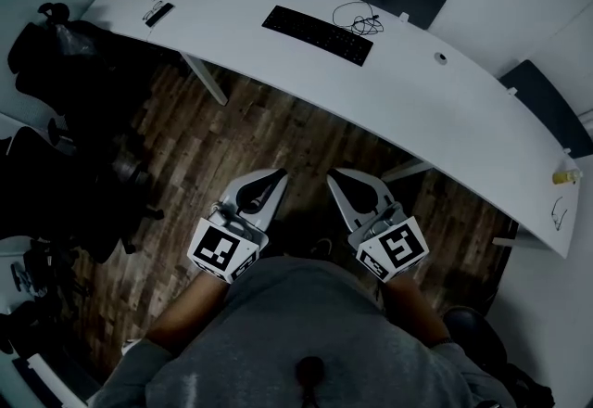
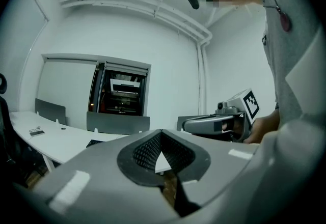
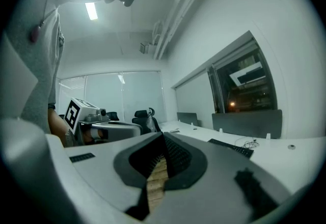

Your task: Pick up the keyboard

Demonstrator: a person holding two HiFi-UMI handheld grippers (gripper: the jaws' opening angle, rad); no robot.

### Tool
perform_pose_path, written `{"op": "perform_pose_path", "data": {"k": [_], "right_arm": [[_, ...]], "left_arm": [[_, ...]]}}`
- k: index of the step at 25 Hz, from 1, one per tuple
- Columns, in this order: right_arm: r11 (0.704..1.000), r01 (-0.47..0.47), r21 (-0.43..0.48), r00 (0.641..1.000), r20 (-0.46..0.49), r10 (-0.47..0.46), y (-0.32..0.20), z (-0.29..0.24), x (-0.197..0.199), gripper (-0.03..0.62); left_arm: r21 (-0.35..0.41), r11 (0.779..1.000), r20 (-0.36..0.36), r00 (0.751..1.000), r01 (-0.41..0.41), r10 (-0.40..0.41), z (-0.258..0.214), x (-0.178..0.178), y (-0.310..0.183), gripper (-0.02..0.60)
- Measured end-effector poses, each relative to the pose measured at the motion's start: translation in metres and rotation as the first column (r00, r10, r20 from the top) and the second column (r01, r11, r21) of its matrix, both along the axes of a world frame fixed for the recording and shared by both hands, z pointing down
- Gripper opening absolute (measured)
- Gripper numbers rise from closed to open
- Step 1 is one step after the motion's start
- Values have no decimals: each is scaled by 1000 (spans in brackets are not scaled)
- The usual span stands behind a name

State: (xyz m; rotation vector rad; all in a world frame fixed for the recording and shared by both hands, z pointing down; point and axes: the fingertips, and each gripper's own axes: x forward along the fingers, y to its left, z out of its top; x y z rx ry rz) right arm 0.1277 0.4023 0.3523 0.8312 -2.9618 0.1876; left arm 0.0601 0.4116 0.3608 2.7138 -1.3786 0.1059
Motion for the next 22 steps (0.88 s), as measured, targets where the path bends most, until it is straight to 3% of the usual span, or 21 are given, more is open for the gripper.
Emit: {"op": "perform_pose_path", "data": {"k": [14, 18, 22], "right_arm": [[996, -90, -17, 995, -44, 89, -57, -1, -97, 15], [994, -106, -21, 993, -57, 105, -70, -3, -123, 16], [991, -133, -13, 989, -66, 132, -78, -8, -149, 17]], "left_arm": [[4, 991, -1, 992, -130, 130, 7, -88, -68, 8], [-27, 987, -37, 987, -160, 159, 4, -108, -82, 8], [4, 977, -28, 977, -211, 211, 0, -132, -89, 8]]}}
